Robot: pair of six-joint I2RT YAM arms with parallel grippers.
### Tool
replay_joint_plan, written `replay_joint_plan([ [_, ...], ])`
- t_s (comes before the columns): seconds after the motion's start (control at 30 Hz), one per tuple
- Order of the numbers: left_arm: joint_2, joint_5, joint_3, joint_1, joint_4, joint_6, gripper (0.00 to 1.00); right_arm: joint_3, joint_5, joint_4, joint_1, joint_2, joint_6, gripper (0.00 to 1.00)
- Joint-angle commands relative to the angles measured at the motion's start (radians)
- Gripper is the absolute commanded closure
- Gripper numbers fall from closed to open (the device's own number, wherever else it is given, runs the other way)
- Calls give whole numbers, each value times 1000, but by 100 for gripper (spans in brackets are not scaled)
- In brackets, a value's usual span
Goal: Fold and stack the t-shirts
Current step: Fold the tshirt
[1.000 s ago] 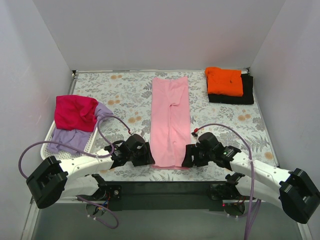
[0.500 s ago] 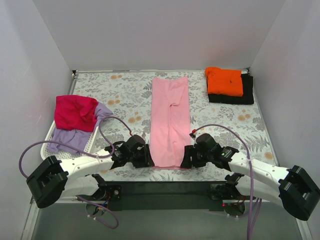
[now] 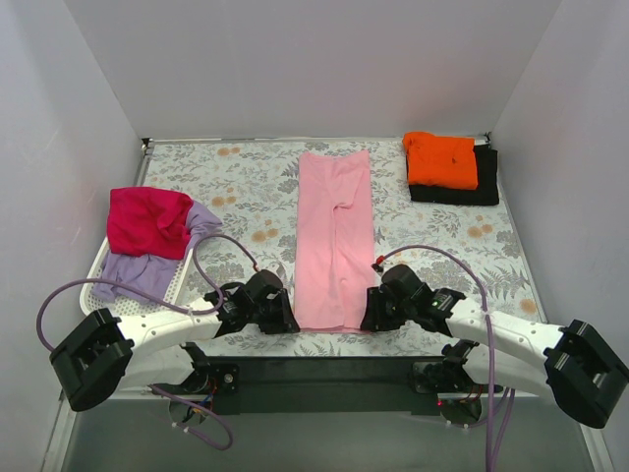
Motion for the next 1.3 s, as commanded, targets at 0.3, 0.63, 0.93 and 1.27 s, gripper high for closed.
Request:
replay_joint_plan([
  [0.3,9,2,-27,-8,128,12,100,25,49,6,16,62,-45,92],
  [0.63,-16,62,-27,-7,99,77,100,82,18,-113,16,78,-137,99],
  [0.93,12,198,1,-8,30,120,100,128,-105,-272,16,100,-246,99],
  [1.27,-12,333,18,-8,33,134,100,198,-272,-399,17,152,-392,99],
])
